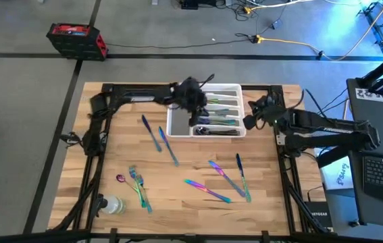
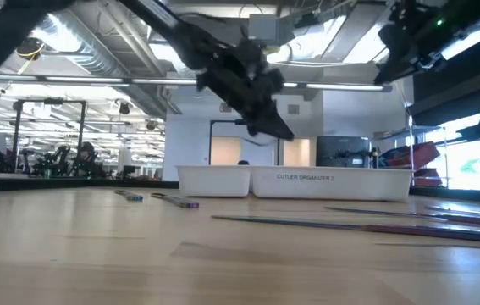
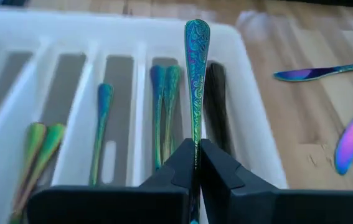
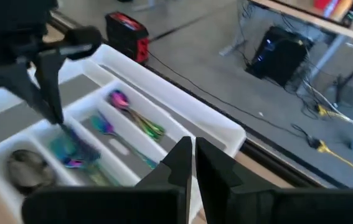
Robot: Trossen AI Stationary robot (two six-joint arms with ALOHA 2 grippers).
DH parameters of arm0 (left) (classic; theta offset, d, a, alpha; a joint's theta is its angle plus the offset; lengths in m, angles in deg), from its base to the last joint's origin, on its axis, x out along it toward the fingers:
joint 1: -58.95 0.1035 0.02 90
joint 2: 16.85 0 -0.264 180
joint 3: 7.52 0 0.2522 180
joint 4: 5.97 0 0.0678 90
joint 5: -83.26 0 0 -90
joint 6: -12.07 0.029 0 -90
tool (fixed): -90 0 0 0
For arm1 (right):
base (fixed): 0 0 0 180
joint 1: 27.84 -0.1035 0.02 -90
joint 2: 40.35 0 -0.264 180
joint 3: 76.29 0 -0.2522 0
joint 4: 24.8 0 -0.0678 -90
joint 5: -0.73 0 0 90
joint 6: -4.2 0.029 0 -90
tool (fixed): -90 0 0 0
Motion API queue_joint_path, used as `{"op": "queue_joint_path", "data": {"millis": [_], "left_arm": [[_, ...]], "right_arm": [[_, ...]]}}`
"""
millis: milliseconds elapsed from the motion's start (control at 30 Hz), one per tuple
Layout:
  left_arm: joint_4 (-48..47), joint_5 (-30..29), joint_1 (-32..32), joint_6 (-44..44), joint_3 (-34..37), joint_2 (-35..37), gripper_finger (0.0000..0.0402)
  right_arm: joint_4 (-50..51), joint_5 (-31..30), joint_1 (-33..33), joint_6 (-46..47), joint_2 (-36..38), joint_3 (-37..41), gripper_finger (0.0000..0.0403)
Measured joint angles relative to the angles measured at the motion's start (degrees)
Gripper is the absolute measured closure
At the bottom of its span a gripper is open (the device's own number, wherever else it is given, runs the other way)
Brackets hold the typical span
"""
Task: Sort silverware
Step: Put the blue fork into the tray organizer
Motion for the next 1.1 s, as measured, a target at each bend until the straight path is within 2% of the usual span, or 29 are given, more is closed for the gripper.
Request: {"op": "queue_joint_path", "data": {"millis": [167, 300, 433, 633, 1100], "left_arm": [[-4.1, 0.6, -0.7, -3.7, -8.9, -6.2, 0.0401], [-4.0, 0.1, -1.6, -5.6, -11.1, -8.0, 0.0401], [-5.0, -3.1, -2.0, -9.3, -11.2, -9.0, 0.0401], [-6.4, -5.8, -2.0, -8.1, -11.3, -10.1, 0.0401], [-5.6, -8.1, -2.4, -5.6, -11.3, -11.6, 0.0401]], "right_arm": [[-1.3, 7.4, 8.7, -0.8, 0.0, 0.0, 0.0398], [-1.2, 10.0, 13.0, -1.5, 0.0, 0.0, 0.0398], [-1.3, 11.6, 15.5, -2.1, 0.0, 0.0, 0.0398], [-1.4, 12.4, 17.0, -3.8, -0.2, 0.0, 0.0398], [-1.8, 13.1, 16.9, -4.5, -1.5, 0.0, 0.0398]]}}
